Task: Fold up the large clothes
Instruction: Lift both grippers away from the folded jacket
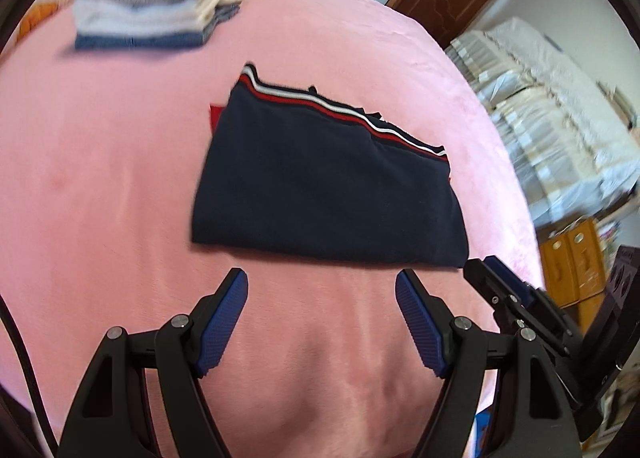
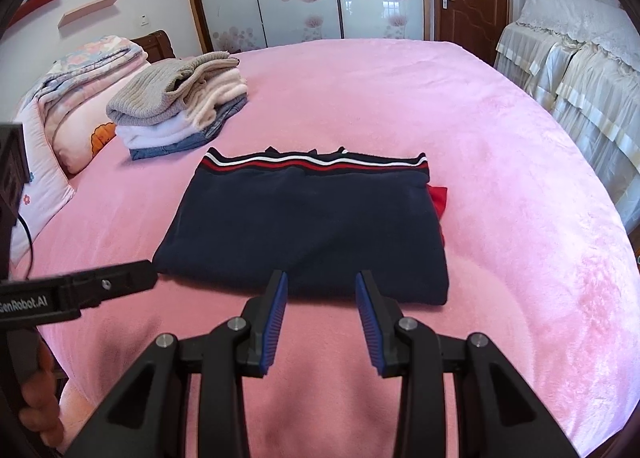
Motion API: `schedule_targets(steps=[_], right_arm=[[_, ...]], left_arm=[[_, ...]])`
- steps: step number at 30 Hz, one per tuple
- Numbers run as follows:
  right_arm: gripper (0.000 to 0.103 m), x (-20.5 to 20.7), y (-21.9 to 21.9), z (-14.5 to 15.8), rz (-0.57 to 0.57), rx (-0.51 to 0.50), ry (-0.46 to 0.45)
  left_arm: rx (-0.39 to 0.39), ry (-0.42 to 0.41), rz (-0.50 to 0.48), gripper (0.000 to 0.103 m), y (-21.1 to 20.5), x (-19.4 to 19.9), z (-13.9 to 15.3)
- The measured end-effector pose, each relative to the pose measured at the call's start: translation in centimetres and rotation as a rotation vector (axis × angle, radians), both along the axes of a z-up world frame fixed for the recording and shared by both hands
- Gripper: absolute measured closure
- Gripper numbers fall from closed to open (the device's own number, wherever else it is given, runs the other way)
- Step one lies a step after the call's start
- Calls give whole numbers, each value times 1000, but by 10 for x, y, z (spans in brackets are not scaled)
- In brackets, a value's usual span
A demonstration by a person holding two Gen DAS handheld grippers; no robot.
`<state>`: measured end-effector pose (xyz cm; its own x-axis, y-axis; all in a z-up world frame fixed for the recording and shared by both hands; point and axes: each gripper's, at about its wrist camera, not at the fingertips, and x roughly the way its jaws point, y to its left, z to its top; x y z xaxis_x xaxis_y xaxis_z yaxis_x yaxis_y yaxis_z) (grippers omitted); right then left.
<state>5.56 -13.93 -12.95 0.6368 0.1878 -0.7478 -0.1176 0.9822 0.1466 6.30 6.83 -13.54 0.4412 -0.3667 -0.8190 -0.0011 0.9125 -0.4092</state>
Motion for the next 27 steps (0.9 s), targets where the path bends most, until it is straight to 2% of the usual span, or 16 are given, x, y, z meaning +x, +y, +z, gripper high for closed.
schedule_targets(steps=[4, 7, 15, 19, 27], right_arm=[[67, 3, 1, -6, 5, 21, 5], [67, 6, 4, -12, 11, 10, 1], [67, 16, 11, -25, 17, -3, -13], [67, 23, 14, -30, 18, -1, -19], [68, 44, 23, -38, 27, -15, -25]], left_arm=[[-151, 30, 48, 28, 11, 3, -36], [-199, 32, 72, 28, 15, 6, -59], [-284, -25, 142, 29, 23, 25, -95], [-290, -94, 161, 29, 23, 43, -104], [-309, -155, 191, 30, 12, 75, -111]])
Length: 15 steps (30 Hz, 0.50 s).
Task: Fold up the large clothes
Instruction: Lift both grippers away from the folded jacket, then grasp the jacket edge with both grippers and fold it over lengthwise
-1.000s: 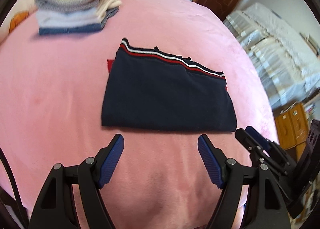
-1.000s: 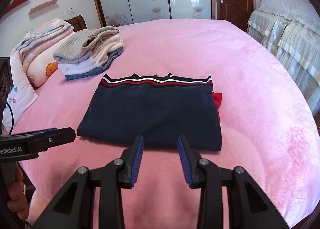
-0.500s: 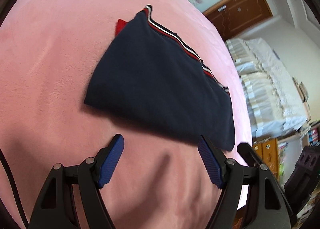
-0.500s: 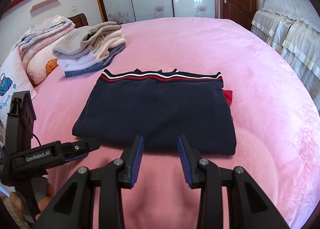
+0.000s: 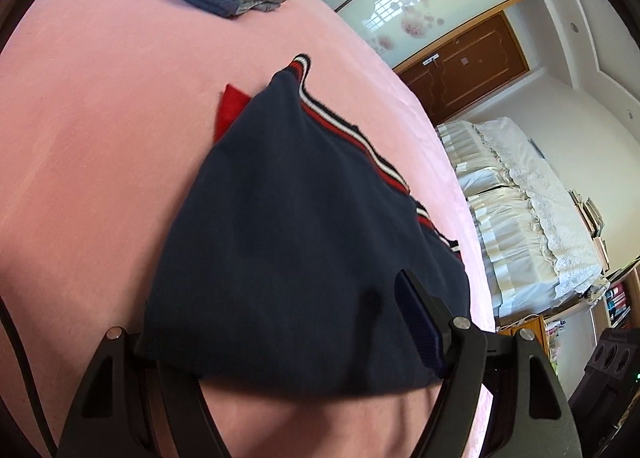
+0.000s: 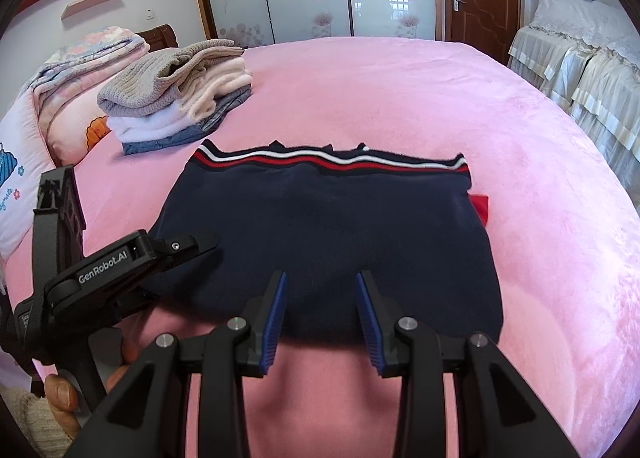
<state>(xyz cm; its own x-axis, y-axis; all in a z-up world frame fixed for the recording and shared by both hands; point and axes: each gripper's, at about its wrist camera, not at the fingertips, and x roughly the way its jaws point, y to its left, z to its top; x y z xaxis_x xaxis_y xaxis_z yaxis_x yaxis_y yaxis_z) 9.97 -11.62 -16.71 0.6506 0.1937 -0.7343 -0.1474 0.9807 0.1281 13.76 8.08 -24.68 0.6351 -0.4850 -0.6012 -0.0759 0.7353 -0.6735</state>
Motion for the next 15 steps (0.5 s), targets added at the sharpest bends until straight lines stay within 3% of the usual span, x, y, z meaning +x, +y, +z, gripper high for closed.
schedule_targets(steps=[4, 7, 9, 11, 15], right_arm=[[71, 14, 6, 2, -9, -31, -30], [84, 28, 15, 1, 1, -52, -40], [86, 37, 21, -2, -5, -79, -42], [93, 46, 24, -6, -1, -77, -37], [96, 63, 25, -23, -3, -64, -1]], left_arm=[[-33, -2, 36, 62, 3, 9, 2], [-31, 17, 44, 74, 1, 17, 5], [-11, 7, 39, 83, -5, 17, 10], [37, -20, 26, 87, -11, 16, 19], [109, -108, 0, 91, -23, 12, 45]])
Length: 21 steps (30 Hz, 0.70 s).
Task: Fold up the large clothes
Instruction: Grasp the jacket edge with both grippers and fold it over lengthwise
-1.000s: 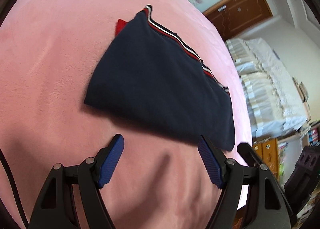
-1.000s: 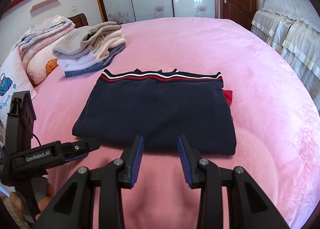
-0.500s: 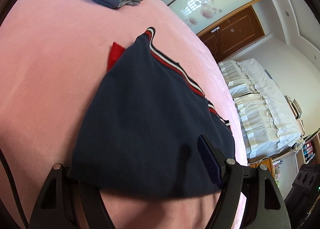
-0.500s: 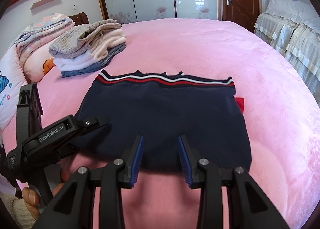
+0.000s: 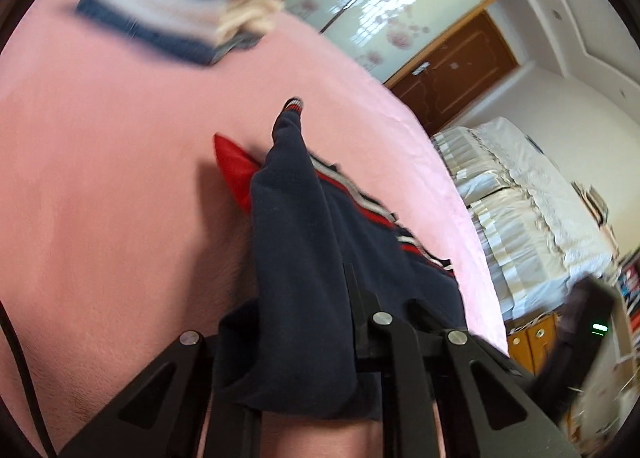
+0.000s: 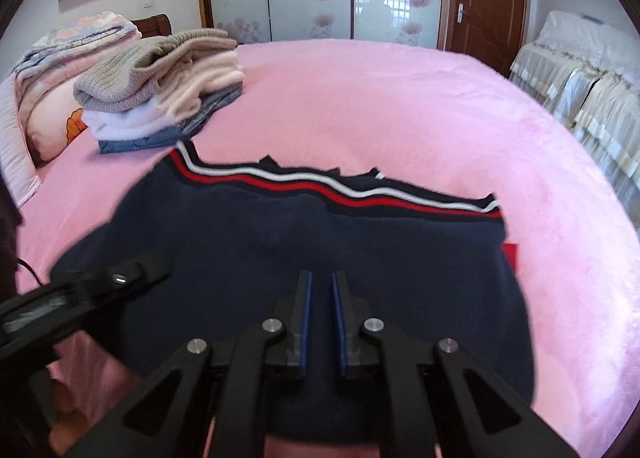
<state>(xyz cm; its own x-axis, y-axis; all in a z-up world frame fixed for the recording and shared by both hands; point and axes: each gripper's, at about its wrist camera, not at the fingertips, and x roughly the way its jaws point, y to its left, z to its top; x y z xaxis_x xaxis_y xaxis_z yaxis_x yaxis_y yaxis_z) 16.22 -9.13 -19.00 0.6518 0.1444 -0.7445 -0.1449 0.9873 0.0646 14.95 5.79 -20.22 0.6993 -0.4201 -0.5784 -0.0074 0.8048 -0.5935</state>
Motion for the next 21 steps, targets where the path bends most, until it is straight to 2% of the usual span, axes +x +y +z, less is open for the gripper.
schedule_targets(steps=[5, 8, 12, 18, 21], right_arm=[[99, 13, -11, -28, 19, 112, 107], [103, 12, -19, -32, 18, 163, 121], [103, 13, -26, -34, 26, 209, 138], [103, 7, -51, -22, 75, 363, 184], [103, -9, -72, -3, 64, 360, 151]], left_arm=[[80, -91, -79, 93, -28, -2, 29], [117, -139, -133, 93, -52, -2, 43], [141, -162, -184, 93, -72, -1, 54], [202, -173, -231, 93, -94, 2, 65], [228, -166, -245, 92, -106, 3, 64]])
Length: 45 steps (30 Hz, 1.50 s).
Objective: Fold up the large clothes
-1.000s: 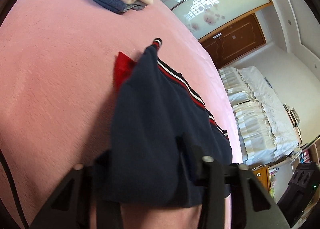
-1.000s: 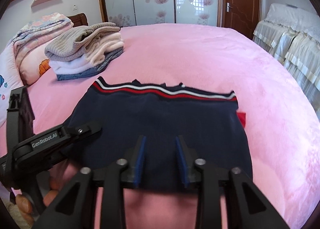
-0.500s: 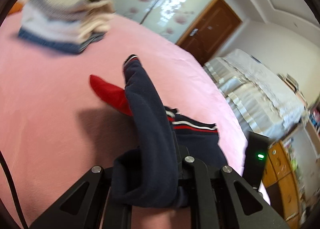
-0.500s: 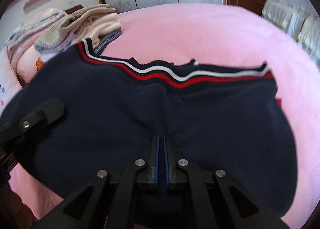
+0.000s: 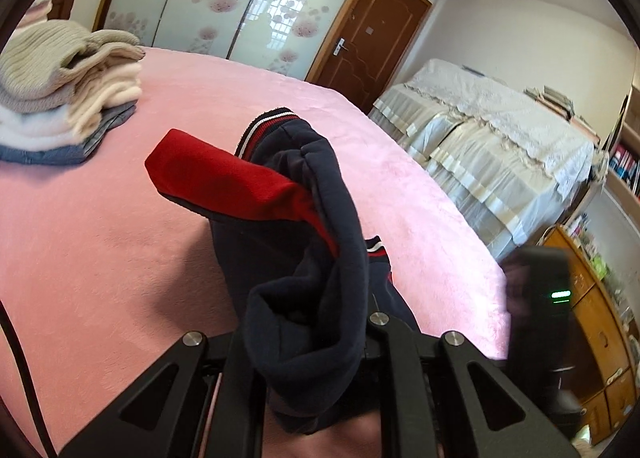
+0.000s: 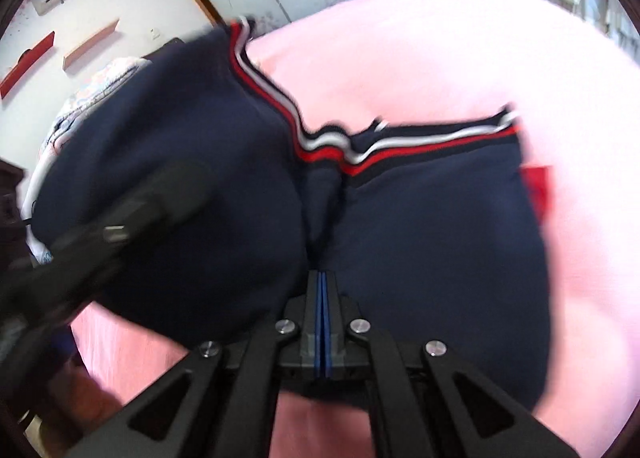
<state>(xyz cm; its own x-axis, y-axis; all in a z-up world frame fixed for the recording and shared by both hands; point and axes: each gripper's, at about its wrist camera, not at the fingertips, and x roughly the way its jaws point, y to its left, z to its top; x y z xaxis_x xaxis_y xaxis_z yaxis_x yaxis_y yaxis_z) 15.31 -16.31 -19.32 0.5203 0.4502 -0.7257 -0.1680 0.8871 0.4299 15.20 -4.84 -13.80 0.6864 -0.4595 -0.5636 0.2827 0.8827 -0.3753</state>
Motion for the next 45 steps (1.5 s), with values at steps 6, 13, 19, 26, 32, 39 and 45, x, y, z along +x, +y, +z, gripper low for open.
schedule_targets(steps=[6, 13, 19, 26, 32, 39, 45], right_arm=[[103, -32, -56, 22, -152, -67, -45], [103, -44, -104, 6, -300, -93, 11], [103, -43, -119, 1, -342, -108, 27], [102, -50, -126, 12, -346, -103, 1], [101, -53, -133, 27, -347, -92, -19], [101, -53, -126, 63, -255, -32, -65], [88, -47, -87, 72, -107, -46, -55]], left_arm=[[127, 26, -64, 92, -45, 4, -5], [341, 81, -196, 91, -114, 5, -33], [408, 56, -236, 72, -130, -5, -39], [328, 70, -300, 41, -122, -19, -22], [190, 130, -357, 37, -91, -33, 6], [168, 161, -175, 36, -32, -34, 19], [249, 245, -59, 36, -7, -15, -3]])
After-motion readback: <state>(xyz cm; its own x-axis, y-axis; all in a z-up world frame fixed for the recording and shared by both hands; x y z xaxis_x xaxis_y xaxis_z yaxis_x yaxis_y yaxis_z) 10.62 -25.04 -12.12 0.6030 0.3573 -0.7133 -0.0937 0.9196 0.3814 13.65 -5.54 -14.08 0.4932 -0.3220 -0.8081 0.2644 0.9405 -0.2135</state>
